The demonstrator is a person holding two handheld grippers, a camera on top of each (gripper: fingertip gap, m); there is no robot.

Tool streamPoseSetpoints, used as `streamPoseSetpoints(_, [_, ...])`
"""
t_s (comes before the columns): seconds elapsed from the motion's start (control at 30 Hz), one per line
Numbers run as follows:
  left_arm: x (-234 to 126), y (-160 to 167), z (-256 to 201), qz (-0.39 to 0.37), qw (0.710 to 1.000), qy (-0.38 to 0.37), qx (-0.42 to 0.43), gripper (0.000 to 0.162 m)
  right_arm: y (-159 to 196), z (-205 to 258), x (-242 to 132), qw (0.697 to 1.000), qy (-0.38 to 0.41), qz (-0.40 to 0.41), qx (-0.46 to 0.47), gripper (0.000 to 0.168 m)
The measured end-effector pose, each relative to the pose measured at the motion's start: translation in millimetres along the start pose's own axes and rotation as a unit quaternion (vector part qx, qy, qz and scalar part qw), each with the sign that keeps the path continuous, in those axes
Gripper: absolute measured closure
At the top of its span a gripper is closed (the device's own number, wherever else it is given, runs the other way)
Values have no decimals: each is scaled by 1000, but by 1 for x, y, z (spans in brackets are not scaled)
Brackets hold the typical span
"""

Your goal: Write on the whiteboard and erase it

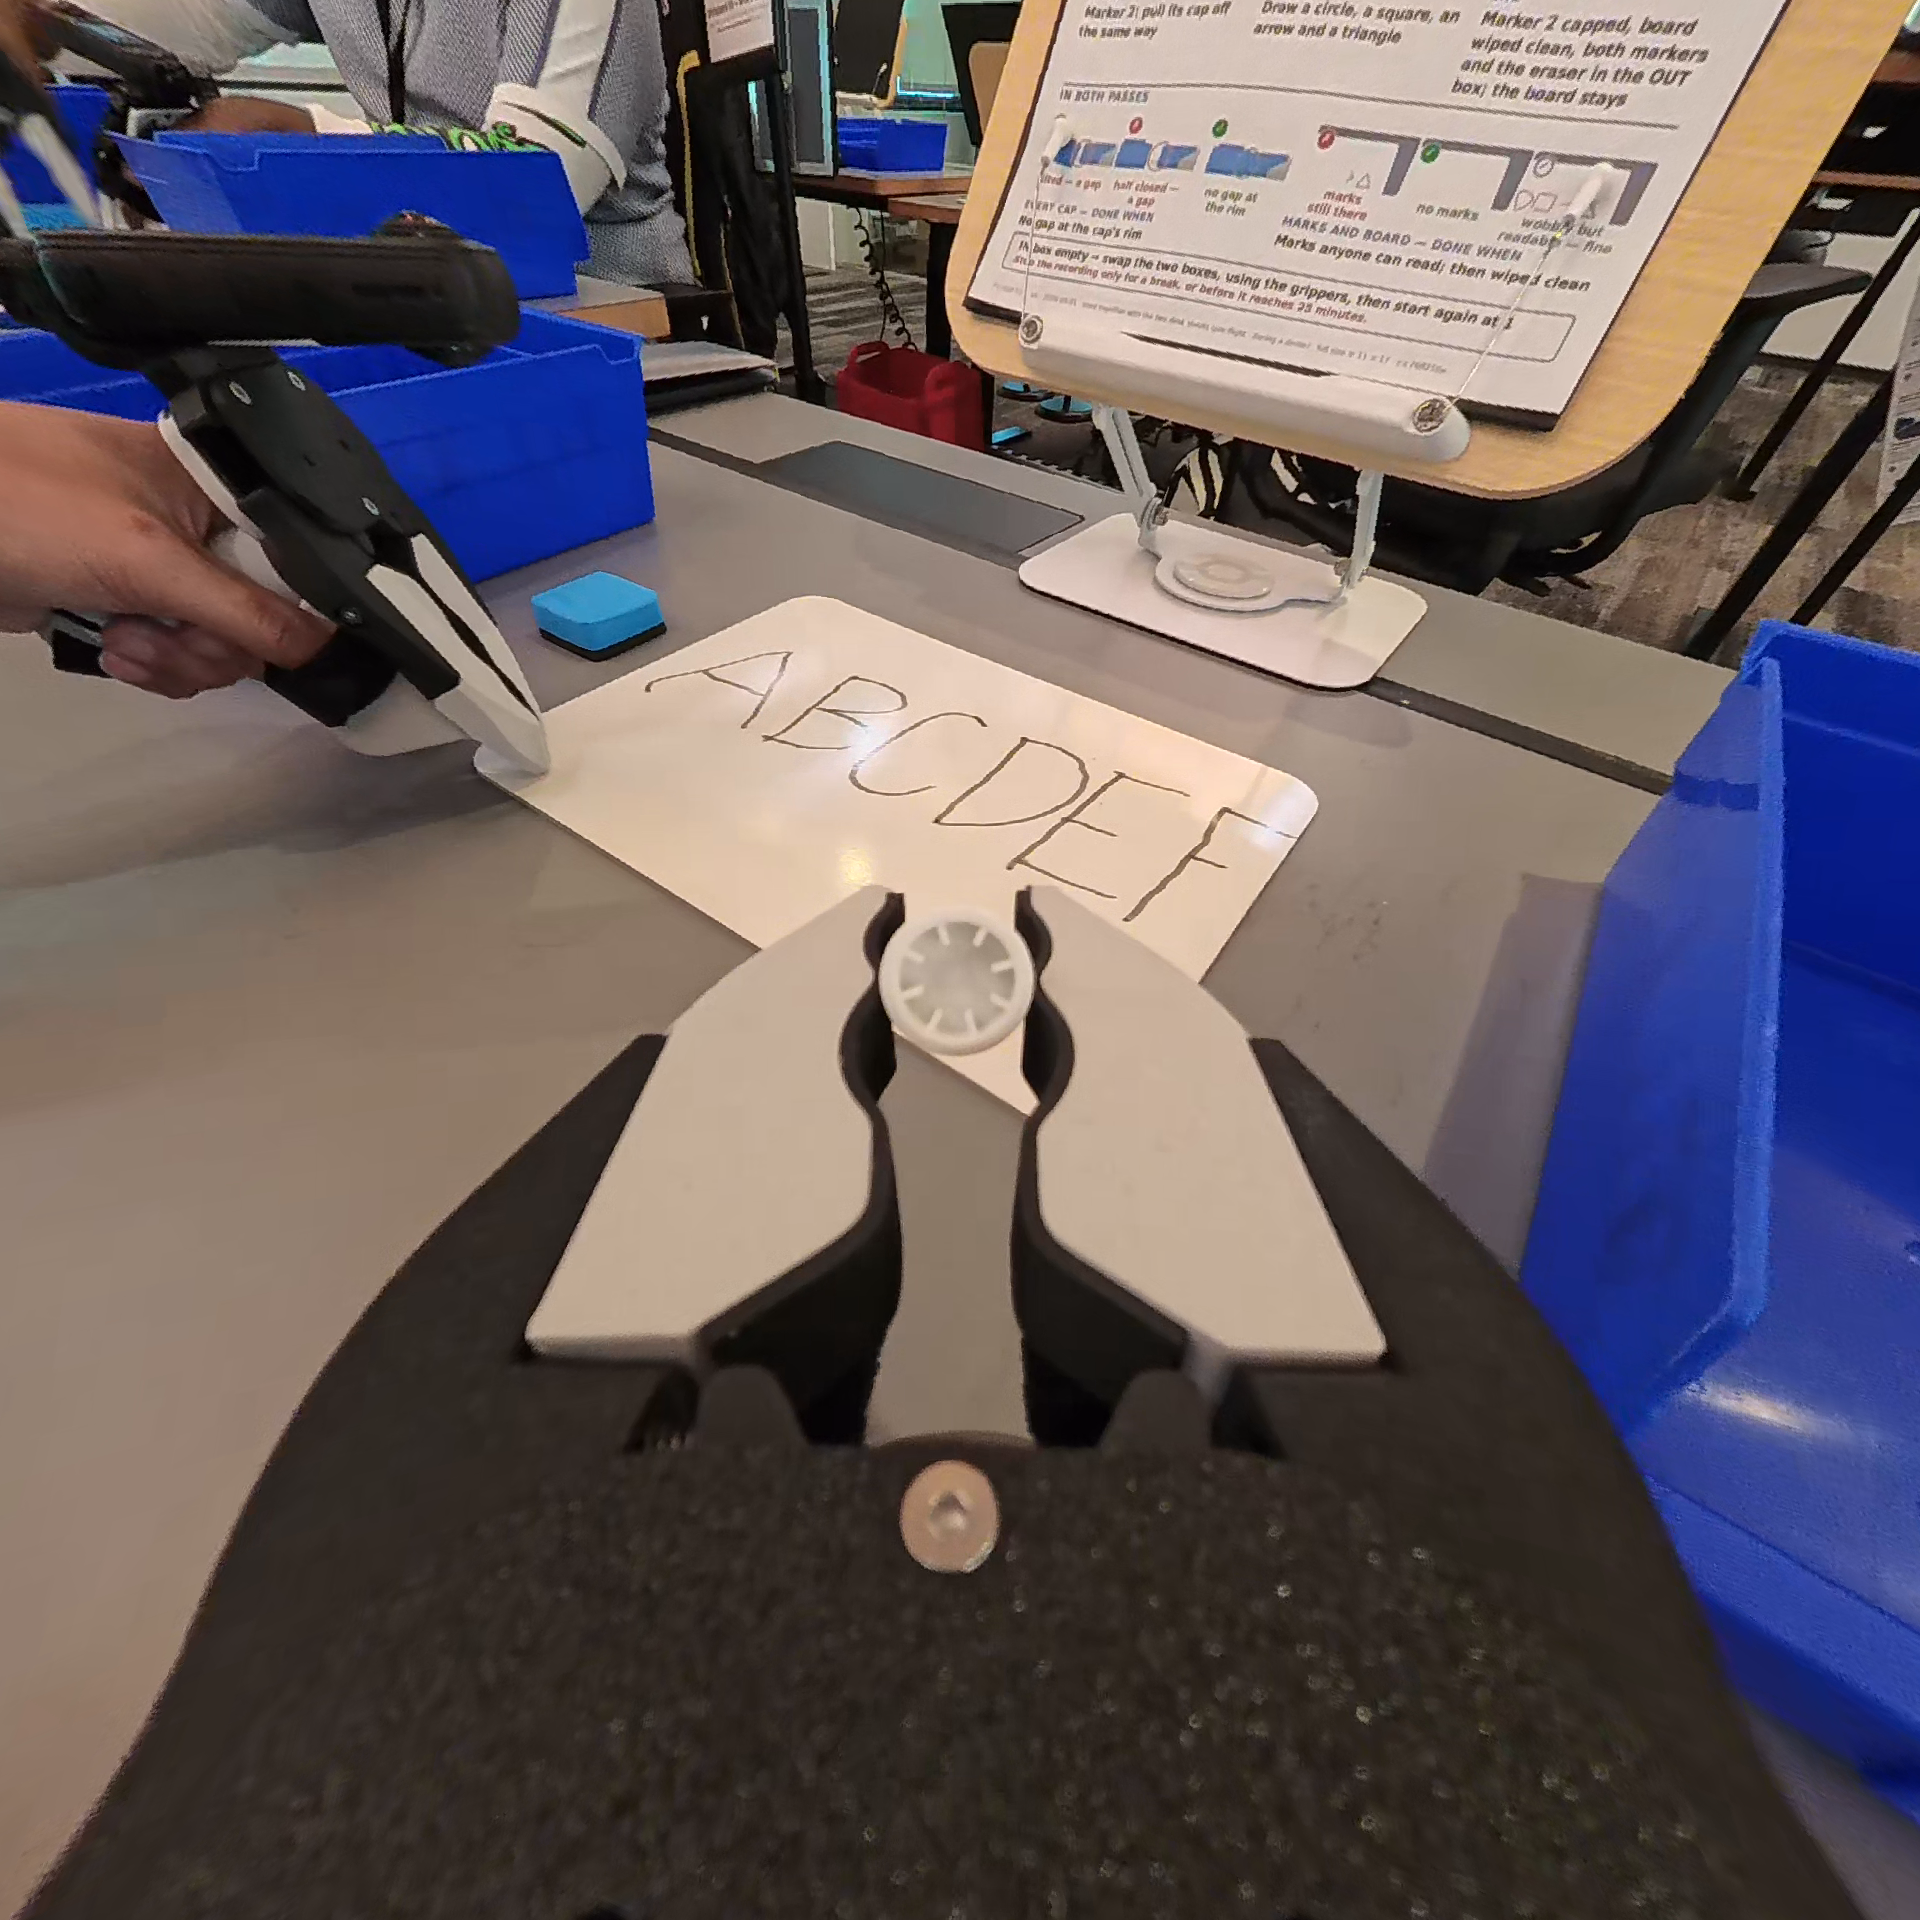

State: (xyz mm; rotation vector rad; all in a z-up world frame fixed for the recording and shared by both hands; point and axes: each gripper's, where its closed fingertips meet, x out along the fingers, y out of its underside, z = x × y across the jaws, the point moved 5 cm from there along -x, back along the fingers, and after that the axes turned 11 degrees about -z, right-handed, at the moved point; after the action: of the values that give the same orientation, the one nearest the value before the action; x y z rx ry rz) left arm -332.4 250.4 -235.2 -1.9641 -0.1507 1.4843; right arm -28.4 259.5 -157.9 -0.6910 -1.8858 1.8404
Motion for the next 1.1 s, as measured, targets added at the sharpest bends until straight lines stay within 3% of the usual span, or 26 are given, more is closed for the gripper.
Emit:
streamPoseSetpoints(0.17, [-7, 3, 6, 26, 999, -21, -1, 162, -4, 5, 0, 1000, -10, -7, 11, 148])
streamPoseSetpoints(0.27, [-43, -7, 12, -19, 999, -24, -35, 162, -6, 7, -2, 1000, -11, -11, 5, 148])
streamPoseSetpoints(0.37, [-83, -13, 26, -35, 996, -50, -68, 137, -6, 7, -2, 1000, -14, -11, 6, 148])
streamPoseSetpoints(0.47, [-106, -15, 41, -18, 992, -115, -57, 137, -6, 6, -1, 1000, -20, -13, 16, 148])
streamPoseSetpoints(0.67, [-78, 7, 34, 73, 993, -86, -31, 136, -3, 5, 1, 999, -29, -9, 30, 148])
streamPoseSetpoints(0.87, [-52, 29, 37, 111, 991, -74, 0, 129, -2, 5, 1, 999, -35, -5, 32, 148])
streamPoseSetpoints(1.0, [-43, 33, 38, 119, 991, -62, 5, 142, -1, 6, 3, 998, -41, -2, 39, 148])
streamPoseSetpoints(1.1, [-36, 42, 38, 135, 989, -66, 20, 143, 0, 7, 4, 999, -41, 3, 34, 148])
